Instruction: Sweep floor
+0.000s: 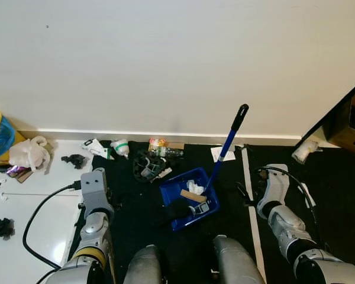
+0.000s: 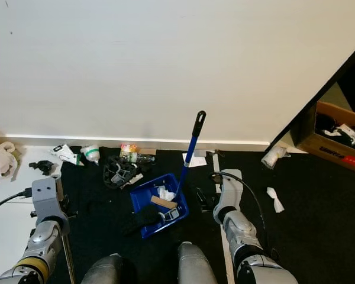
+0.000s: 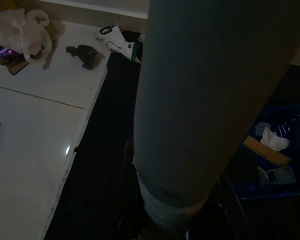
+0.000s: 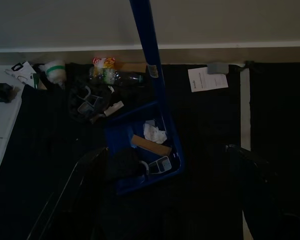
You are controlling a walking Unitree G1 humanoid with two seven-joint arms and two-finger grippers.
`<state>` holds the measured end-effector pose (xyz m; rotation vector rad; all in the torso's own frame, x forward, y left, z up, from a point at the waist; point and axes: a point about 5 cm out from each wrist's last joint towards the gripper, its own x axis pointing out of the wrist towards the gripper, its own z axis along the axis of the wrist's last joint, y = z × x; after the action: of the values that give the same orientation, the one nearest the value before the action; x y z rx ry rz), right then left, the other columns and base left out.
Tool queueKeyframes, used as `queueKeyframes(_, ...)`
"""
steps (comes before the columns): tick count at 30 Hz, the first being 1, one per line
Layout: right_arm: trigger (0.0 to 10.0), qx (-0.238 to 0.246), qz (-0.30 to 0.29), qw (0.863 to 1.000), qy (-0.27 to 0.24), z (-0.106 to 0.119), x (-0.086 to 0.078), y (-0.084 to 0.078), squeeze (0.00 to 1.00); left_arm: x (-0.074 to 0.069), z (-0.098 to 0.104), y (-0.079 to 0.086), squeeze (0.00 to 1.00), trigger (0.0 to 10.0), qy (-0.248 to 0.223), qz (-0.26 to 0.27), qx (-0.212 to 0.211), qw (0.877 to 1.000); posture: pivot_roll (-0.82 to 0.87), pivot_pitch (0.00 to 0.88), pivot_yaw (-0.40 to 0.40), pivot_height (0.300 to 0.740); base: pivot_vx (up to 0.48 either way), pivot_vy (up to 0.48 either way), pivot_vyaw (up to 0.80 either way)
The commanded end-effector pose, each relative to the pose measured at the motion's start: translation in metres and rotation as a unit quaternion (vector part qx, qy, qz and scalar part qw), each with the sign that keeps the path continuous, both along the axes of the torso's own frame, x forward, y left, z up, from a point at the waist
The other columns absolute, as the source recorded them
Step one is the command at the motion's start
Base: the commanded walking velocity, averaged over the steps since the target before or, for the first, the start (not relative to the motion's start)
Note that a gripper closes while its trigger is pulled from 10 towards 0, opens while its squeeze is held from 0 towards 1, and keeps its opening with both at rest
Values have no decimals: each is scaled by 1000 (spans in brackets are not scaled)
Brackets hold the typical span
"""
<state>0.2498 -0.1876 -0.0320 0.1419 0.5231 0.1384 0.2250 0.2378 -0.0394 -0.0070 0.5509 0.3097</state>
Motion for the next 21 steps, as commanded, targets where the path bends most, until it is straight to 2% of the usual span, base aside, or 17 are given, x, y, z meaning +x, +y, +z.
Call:
queueKeyframes(1,10000,-2,-7,1000,12,-3,-4,-4,0,-8,-9,-7,0,10000,19,7,-24,1000,16,81,-44,740,0,0,0)
queueKeyframes(21,10000,1,-9,1000,12,-3,-3,-4,0,-8,-8,-7,0,10000,16,8,-27,999,15,92,-44,740,0,0,0)
